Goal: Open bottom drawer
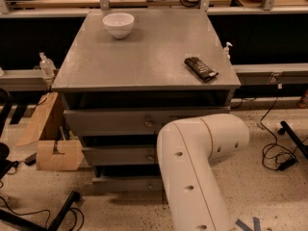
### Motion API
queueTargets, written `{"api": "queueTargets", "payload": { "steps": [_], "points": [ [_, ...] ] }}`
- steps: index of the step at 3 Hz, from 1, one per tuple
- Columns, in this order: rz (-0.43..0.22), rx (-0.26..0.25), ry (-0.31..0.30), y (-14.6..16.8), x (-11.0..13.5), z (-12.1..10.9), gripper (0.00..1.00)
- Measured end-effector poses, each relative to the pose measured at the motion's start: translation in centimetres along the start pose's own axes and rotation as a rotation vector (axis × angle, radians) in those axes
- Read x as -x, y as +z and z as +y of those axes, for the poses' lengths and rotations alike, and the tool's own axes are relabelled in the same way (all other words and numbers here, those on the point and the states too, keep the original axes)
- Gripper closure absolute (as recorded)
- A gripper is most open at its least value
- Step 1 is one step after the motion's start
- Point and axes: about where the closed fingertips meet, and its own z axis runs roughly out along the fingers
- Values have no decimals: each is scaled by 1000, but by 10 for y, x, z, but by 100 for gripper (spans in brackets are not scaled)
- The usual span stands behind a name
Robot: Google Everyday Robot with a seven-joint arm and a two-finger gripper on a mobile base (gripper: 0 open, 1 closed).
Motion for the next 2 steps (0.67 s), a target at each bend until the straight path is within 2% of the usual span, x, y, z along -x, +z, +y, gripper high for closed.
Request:
{"api": "queueTargets", "payload": {
  "steps": [1,2],
  "points": [
    [25,47,9,14,-9,13,0],
    [25,47,9,14,-9,13,0]
  ]
}}
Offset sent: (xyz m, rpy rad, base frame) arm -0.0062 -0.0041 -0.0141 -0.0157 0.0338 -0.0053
